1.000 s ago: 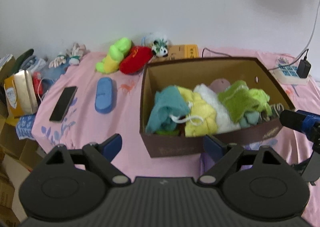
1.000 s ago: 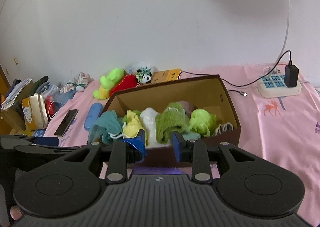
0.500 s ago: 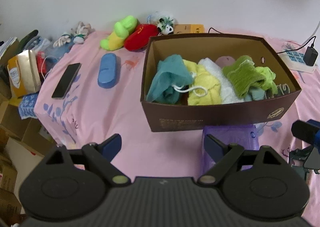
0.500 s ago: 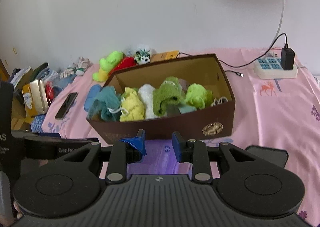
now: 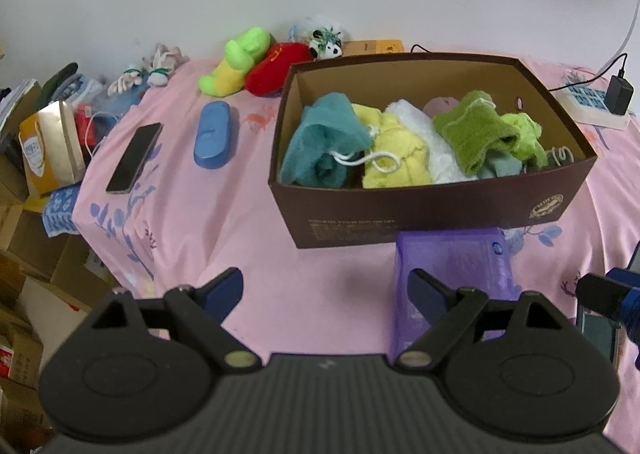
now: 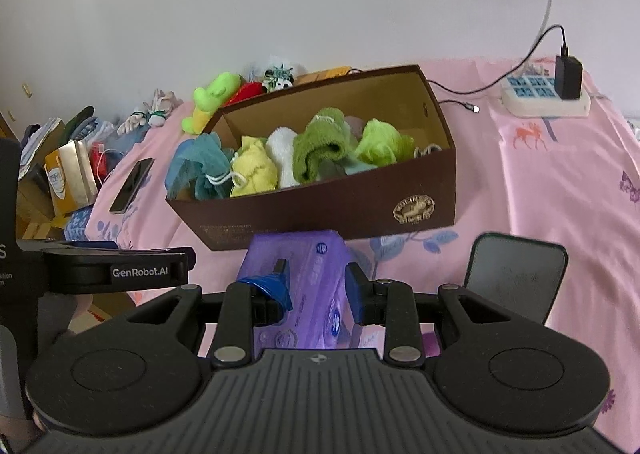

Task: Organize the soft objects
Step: 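Open both grippers and pull them back out of the box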

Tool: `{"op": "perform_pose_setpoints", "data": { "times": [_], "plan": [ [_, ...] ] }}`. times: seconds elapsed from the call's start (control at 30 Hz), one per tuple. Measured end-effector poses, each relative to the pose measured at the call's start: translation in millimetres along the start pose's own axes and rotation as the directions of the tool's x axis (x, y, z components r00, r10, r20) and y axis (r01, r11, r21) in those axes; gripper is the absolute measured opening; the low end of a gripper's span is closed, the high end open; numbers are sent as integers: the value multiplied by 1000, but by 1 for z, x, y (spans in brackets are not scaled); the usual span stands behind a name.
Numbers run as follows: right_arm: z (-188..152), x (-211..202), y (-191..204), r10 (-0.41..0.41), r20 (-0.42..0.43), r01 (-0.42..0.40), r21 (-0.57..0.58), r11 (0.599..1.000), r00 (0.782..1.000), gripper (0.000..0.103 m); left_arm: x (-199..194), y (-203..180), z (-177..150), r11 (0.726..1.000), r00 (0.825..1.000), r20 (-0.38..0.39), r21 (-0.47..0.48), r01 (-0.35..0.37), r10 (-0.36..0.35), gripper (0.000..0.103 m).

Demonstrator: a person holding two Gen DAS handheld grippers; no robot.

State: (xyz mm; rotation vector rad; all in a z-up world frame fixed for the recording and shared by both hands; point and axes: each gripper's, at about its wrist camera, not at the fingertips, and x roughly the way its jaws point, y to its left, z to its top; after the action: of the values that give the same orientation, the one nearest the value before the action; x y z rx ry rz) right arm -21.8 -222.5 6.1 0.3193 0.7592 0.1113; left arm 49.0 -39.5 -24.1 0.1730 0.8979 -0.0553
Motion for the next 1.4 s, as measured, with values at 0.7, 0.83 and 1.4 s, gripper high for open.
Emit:
{"op": "perform_pose_setpoints", "data": {
  "times": [0.7,0.83,1.4],
  "plan": [
    [-15,-11,-22,35,-91,-34,9,999,995,14,-10,-39,-21,1000,999,-37,15,23,-22,89],
    [-17,-11,-26,16,-119,-14,19,1000,993,14,-9,-44,-22,999,999,-46,22,30,-29,89],
    [-28,-17,-47,-109,-229,130,80,988,967,15,-9,-63,-20,986,993,-59,127,107,-101,89]
  ]
}}
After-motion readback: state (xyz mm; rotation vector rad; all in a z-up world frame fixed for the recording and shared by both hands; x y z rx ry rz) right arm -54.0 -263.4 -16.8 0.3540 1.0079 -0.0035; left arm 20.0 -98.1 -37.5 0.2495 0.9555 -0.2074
